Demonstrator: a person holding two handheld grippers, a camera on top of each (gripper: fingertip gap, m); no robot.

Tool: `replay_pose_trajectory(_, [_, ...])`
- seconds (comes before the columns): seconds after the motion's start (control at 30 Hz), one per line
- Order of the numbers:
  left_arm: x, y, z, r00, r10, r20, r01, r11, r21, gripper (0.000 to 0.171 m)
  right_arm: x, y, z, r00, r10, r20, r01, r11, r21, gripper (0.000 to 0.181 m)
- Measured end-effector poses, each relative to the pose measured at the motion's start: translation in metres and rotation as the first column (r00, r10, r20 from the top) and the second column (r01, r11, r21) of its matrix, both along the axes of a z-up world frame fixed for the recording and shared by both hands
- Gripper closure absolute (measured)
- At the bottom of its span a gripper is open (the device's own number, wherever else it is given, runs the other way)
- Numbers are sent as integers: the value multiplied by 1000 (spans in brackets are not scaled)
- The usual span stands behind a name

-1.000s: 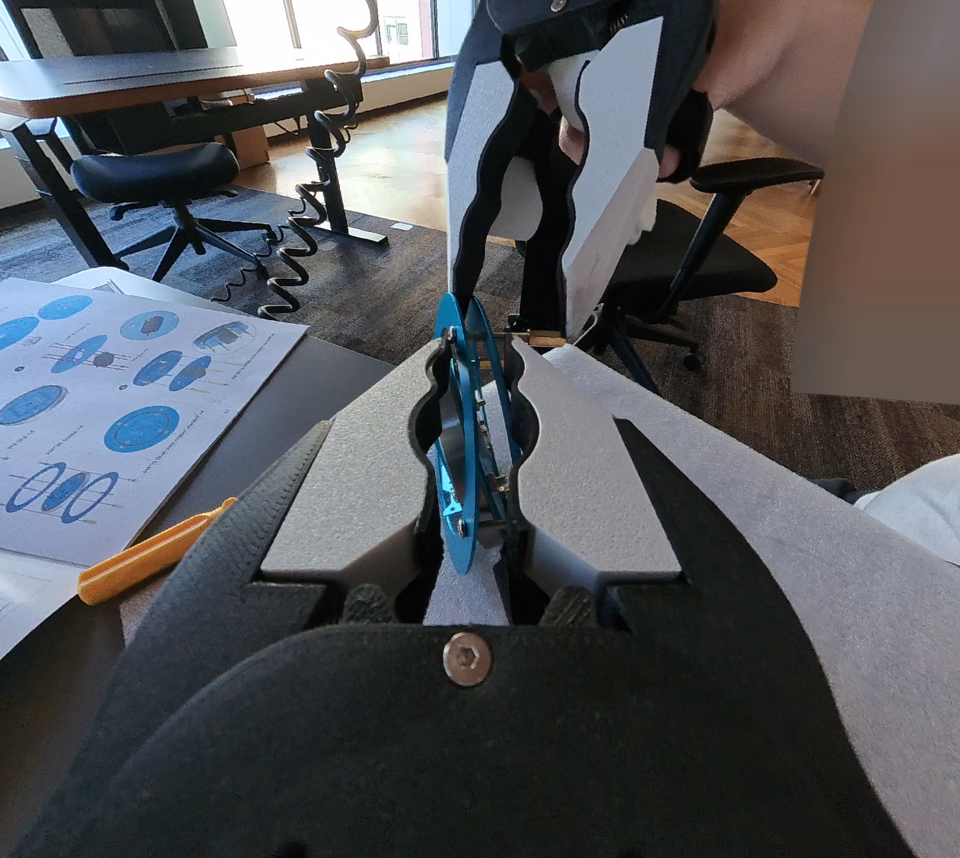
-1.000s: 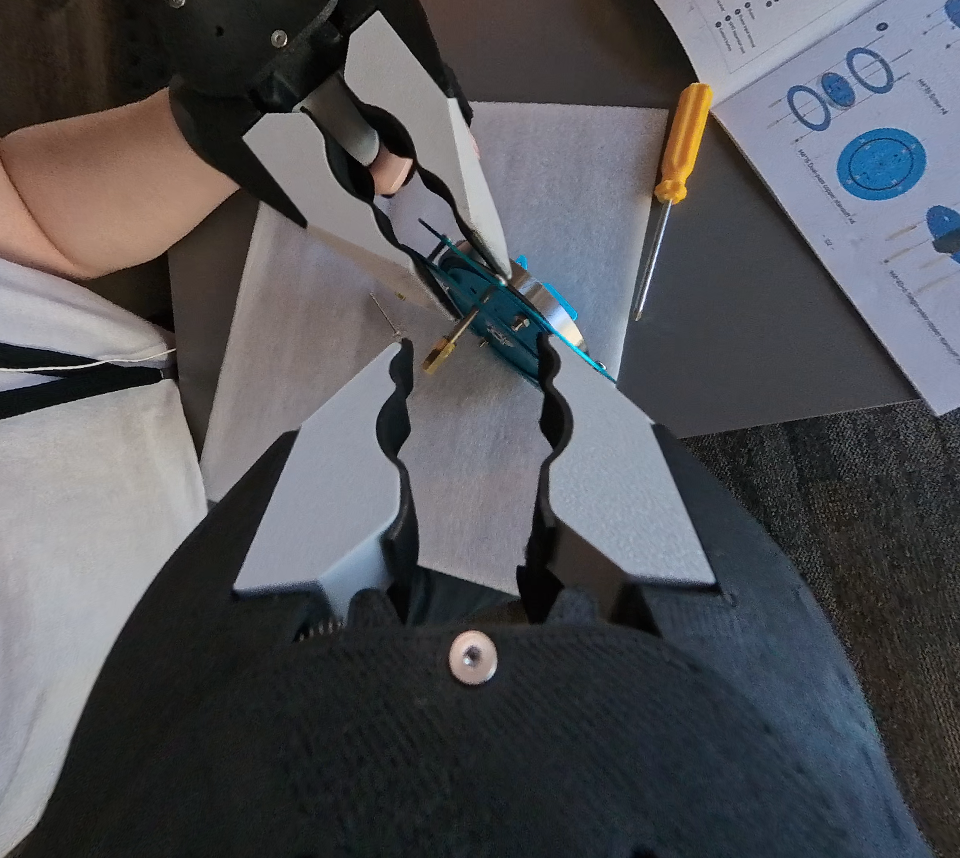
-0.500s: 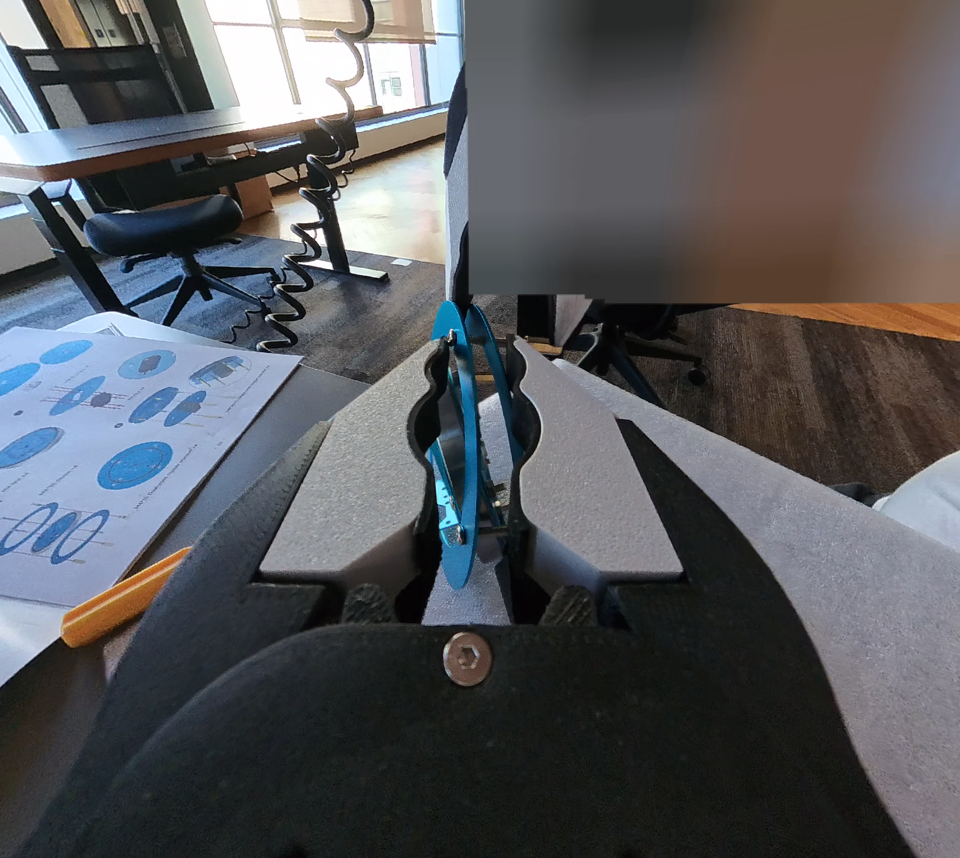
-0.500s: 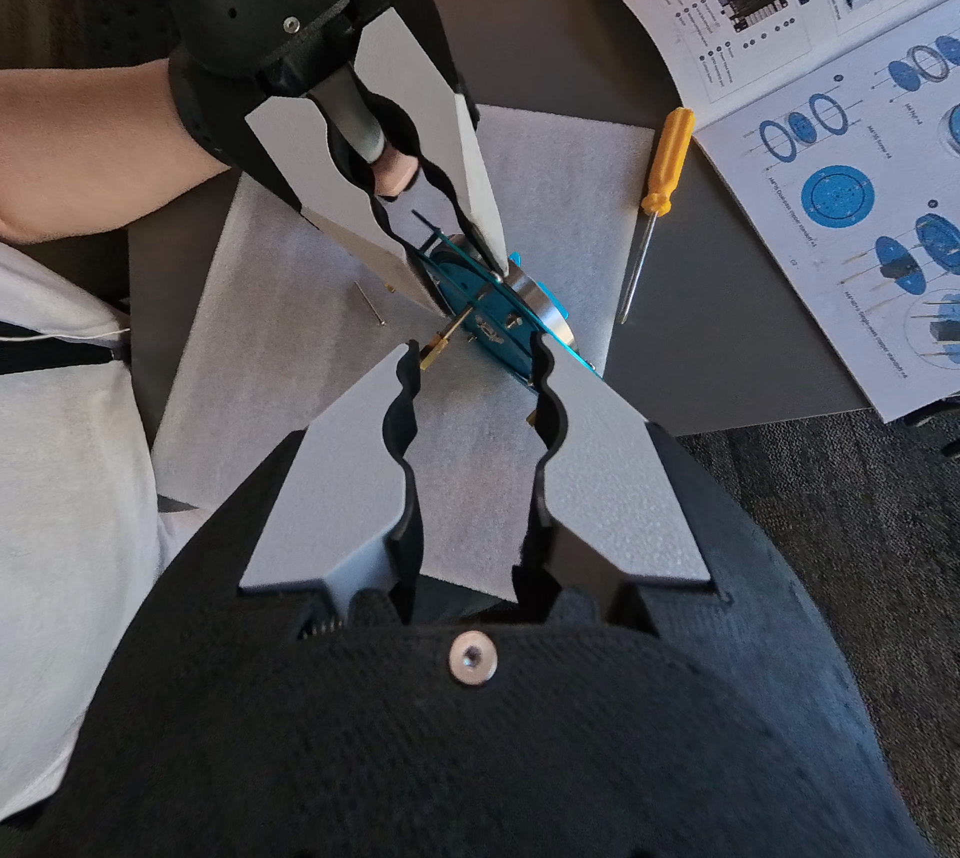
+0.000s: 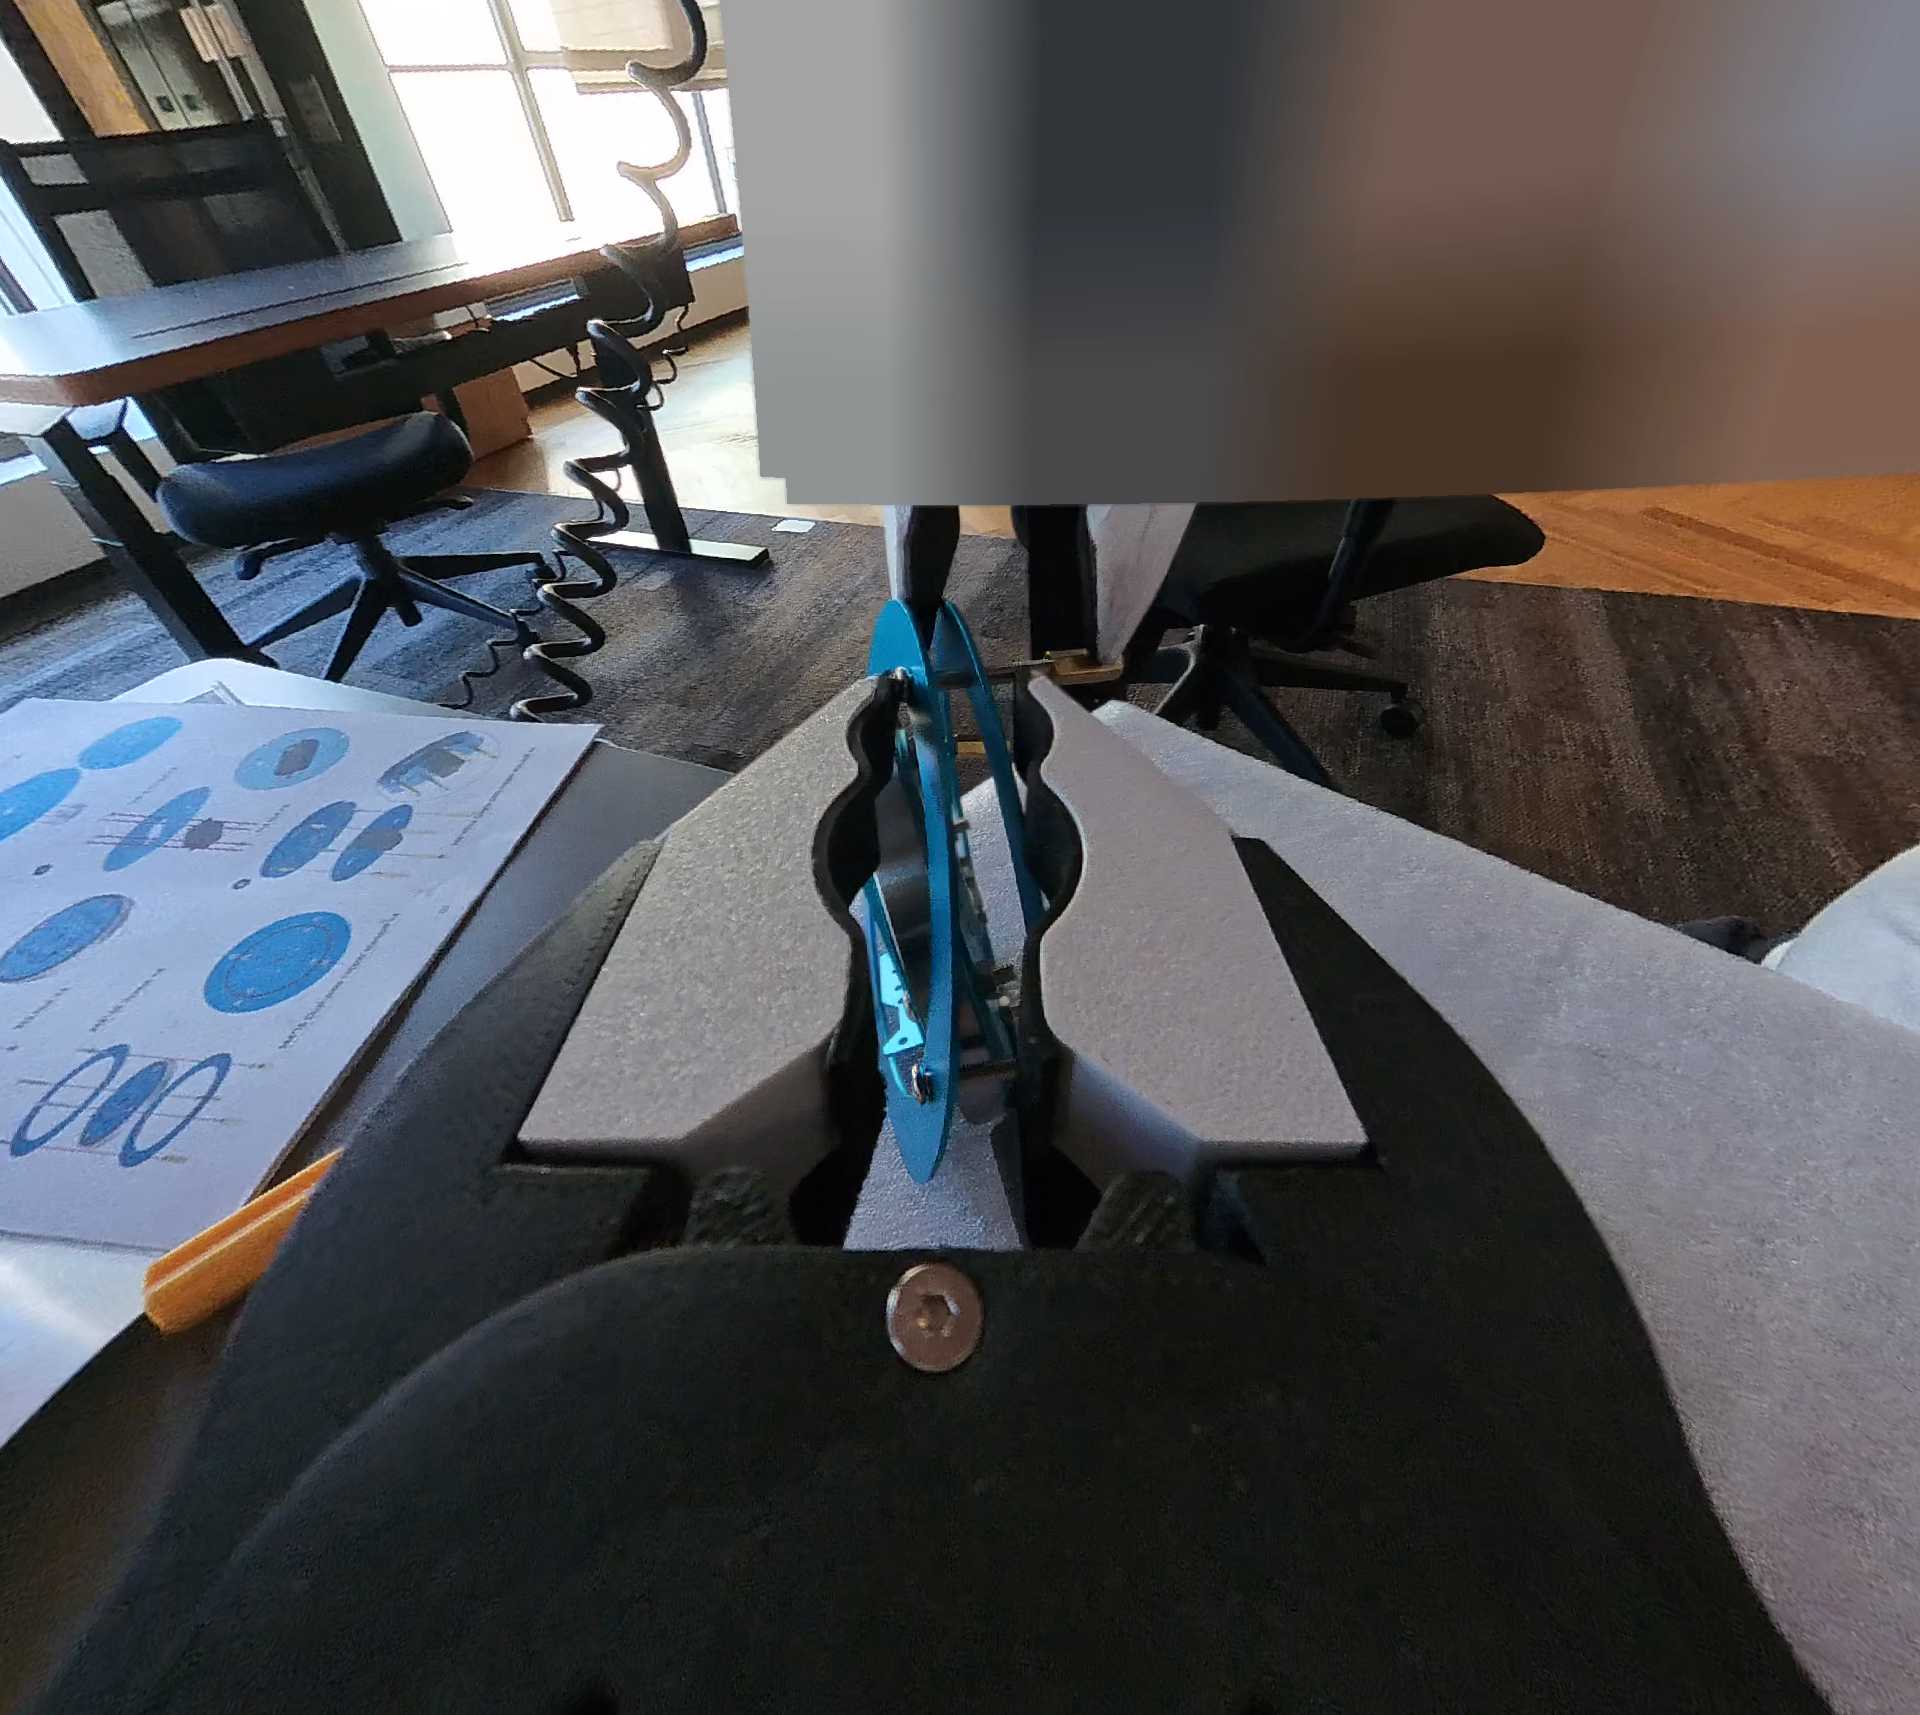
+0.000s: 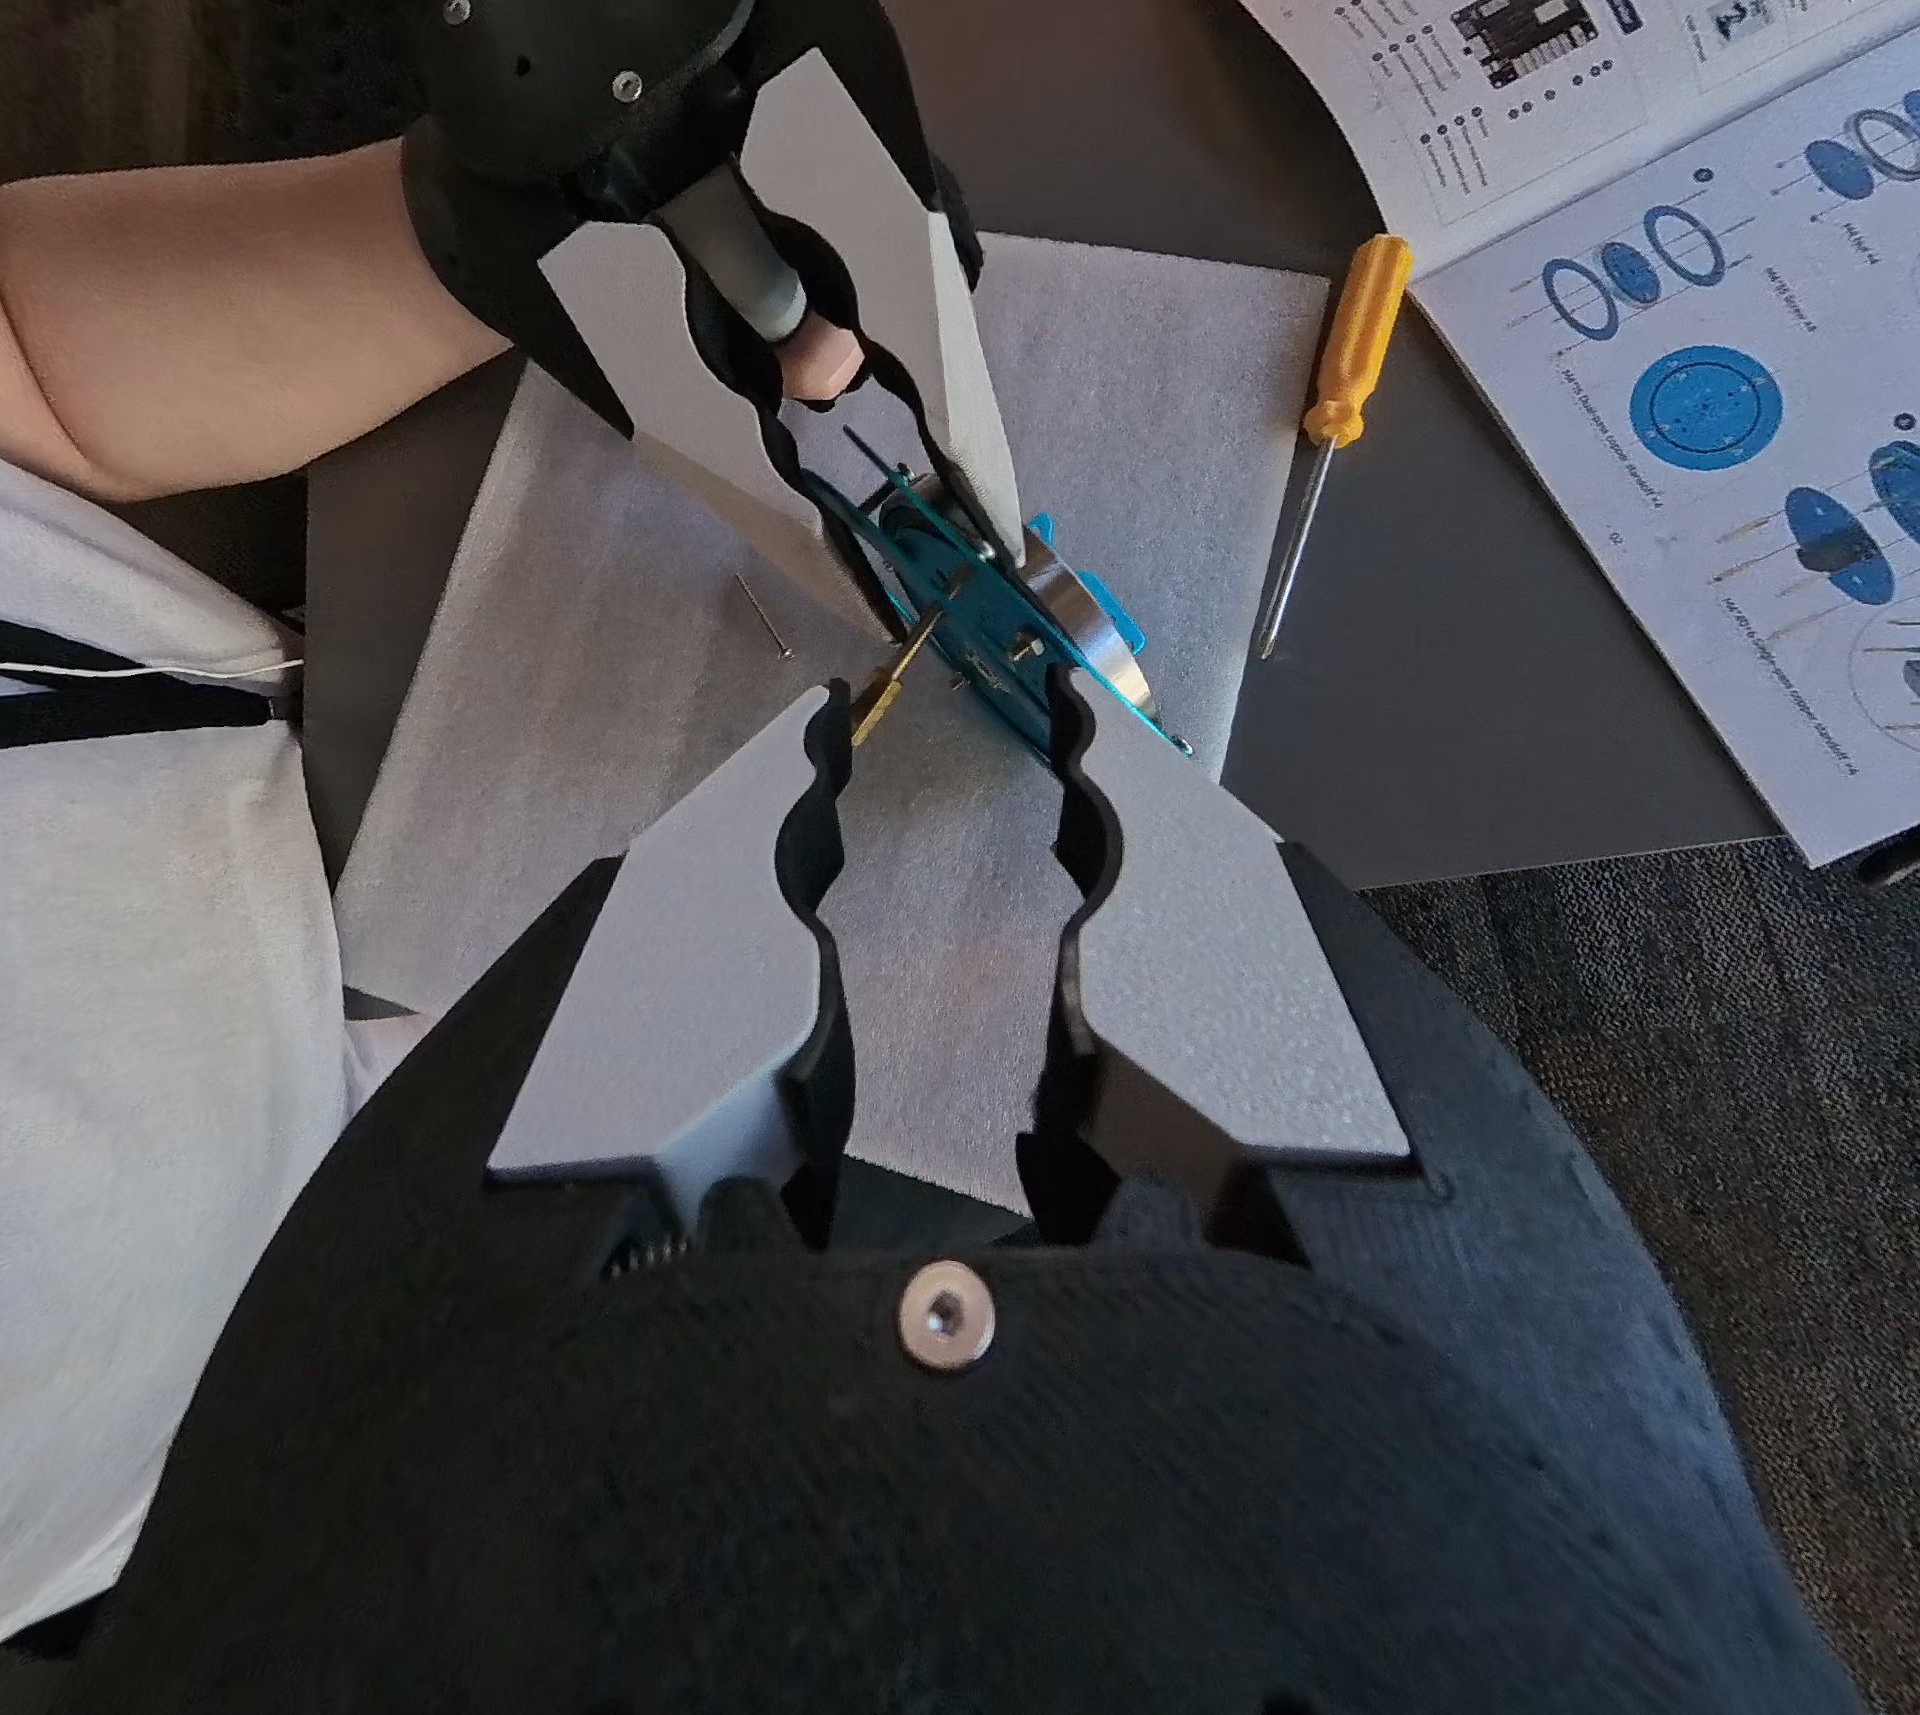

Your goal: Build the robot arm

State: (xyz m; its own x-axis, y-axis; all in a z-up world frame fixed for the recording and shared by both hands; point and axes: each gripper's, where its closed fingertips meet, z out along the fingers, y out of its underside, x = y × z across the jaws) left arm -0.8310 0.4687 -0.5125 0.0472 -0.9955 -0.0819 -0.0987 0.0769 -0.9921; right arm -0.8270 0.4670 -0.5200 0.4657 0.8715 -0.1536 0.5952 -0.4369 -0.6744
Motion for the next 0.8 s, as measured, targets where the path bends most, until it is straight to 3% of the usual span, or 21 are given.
replay_pose_trajectory(0.23, [0, 6, -3, 999, 40, -16, -40, 999, 19, 156, -1, 0, 0, 999, -35, -19, 35, 999, 3, 138])
replay_pose_trajectory(0.8, [0, 7, -3, 997, 77, -15, -76, 995, 69, 159, 2, 2, 2, 991, -110, -81, 103, 991, -85, 148])
